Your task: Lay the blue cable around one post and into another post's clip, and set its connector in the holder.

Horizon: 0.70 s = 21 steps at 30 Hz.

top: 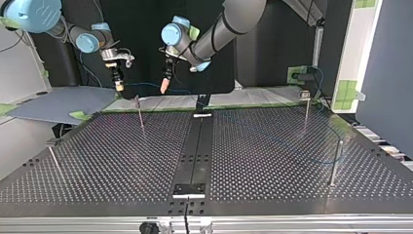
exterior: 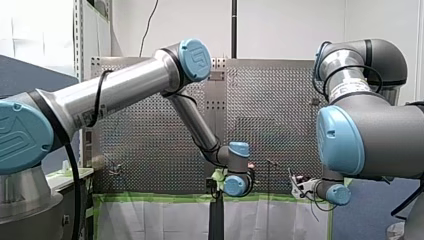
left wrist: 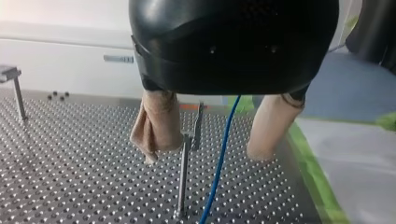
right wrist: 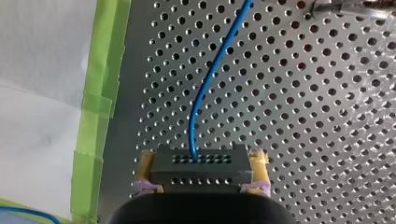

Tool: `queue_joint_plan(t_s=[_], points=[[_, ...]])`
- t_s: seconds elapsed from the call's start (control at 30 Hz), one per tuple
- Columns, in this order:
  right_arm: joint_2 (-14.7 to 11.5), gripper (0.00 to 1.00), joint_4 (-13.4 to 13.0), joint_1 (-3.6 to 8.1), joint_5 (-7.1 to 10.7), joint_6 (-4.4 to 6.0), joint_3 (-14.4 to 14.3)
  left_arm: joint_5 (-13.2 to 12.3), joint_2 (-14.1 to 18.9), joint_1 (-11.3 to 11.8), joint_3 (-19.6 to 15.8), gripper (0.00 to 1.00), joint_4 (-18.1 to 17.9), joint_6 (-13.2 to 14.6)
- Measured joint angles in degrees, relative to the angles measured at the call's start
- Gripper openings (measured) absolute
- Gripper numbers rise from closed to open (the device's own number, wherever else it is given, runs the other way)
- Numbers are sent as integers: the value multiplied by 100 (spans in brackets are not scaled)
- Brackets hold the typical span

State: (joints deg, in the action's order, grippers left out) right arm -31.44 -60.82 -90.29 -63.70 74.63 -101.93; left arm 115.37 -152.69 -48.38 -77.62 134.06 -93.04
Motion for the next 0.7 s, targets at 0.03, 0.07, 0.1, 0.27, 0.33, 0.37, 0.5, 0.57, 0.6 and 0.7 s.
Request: queue_joint_plan(t_s=[0.03,0.07,0.1,0.27,0.33,0.37,0.5,0.57,0.6,0.7], points=[[0,0,2,-1,0,-2,0,29,-25,18,40,100,19,2],[1,0,4,-2,0,-4,0,55,-49,29,72,100,40,5],[0,0,5,-5,0,-5,1,80,-79,38,106,100,69,8],[0,0,11,-1,1,-8,0,146,-291,41,327,100,274,54],[0,0,14,-1,-1,-8,0,155,-382,29,426,100,326,74],[0,0,14,1,-1,-8,0,160,-411,27,467,100,342,80],[0,0,13,5,-2,-8,0,199,-469,27,643,100,432,99],[0,0,13,6,-6,-7,1,210,-476,28,741,100,475,117],[0,0,13,7,-15,-6,0,213,-478,28,785,100,487,123],[0,0,10,16,-55,3,0,219,-478,19,930,100,508,134]])
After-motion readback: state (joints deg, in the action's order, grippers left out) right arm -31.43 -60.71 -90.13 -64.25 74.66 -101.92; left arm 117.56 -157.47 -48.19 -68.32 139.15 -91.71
